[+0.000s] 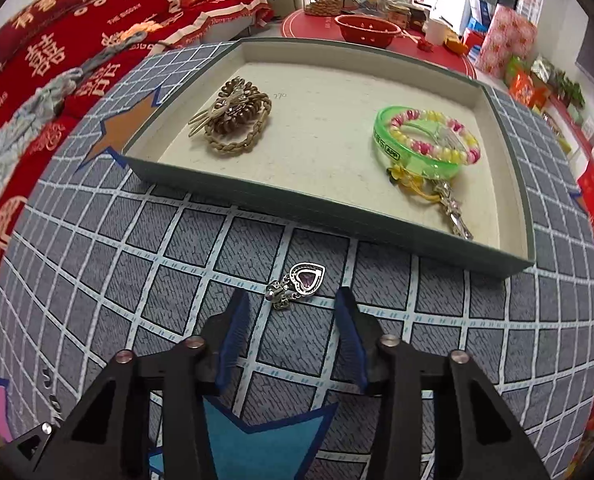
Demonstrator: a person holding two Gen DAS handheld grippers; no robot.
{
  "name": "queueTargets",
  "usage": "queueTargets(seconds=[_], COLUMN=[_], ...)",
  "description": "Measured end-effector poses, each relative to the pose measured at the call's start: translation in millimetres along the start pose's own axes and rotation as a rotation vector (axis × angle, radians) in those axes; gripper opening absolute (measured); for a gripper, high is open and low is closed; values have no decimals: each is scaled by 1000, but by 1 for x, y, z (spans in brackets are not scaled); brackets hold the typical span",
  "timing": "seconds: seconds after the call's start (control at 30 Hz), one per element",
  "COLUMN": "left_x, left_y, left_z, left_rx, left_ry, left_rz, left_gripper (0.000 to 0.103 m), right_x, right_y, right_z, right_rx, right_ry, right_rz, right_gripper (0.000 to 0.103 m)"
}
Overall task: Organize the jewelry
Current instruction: 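Grasp the black claw clip with the left tool while the right tool grasps the silver heart charm, then carry the black claw clip and silver heart charm over the tray with both tools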
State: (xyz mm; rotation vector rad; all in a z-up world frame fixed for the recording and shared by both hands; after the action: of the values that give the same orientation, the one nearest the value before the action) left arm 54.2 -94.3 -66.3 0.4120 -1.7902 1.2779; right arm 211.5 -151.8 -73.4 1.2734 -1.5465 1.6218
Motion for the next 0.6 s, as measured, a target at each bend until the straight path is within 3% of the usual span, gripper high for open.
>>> queueTargets(seconds=[0.03, 0.1, 0.17, 0.6], left_x=[1, 3, 4, 13], left_y=[0, 1, 1, 0], left_z=[1, 2, 1, -34], left_rx=[1, 1, 2, 100], left_ry=[1, 4, 12, 45], left_rz=[1, 5, 3, 4], left_gripper=[61, 42, 40, 40], right_x=[0, 0, 2, 30], right_y=[0, 0, 0, 26], right_z=[-2, -3, -1, 49], right_rx=[12, 12, 0, -236], right_ry=[17, 14, 17, -116], right_rz=[-1, 1, 4, 66], right_gripper=[38, 22, 10, 7])
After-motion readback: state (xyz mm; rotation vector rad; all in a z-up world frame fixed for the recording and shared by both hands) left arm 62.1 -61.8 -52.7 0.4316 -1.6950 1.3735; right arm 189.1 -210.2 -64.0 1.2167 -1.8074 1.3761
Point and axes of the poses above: each gripper's, at about its wrist camera, not at the fingertips, and x roughly against the way its jaws point, z to its right, y to its underside, the point moved 1 cm from there along -x, roughly the way its jaws point, and after that the axes turned 7 degrees about -y, right-handed, at the moved point
